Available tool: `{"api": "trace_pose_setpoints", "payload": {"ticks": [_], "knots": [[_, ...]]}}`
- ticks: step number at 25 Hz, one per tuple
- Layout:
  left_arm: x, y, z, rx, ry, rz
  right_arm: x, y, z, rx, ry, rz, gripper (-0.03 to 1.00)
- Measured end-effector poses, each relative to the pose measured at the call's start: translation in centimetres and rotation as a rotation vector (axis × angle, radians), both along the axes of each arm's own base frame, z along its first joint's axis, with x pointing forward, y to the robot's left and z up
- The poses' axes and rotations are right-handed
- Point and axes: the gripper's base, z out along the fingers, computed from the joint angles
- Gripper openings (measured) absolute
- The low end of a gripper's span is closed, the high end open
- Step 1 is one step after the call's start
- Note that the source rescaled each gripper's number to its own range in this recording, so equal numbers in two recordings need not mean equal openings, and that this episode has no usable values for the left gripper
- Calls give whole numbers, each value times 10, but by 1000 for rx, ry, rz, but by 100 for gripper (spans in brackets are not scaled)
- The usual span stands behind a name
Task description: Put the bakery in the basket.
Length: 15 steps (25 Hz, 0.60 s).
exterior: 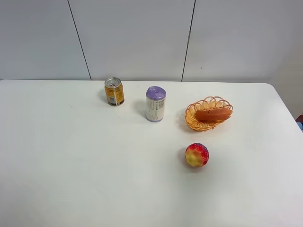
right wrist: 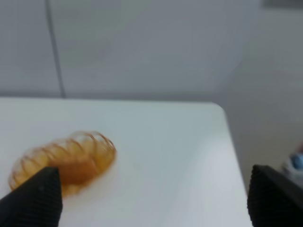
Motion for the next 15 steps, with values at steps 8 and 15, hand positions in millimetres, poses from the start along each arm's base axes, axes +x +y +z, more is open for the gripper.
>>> {"api": "trace_pose_setpoints", "payload": {"ticks": [8,15], "knots": [[0,0,0,0,0,0,-47,7,-68,7,44,-46,50],[0,0,0,0,0,0,-34,4,-105,37,160,-45,50]]}}
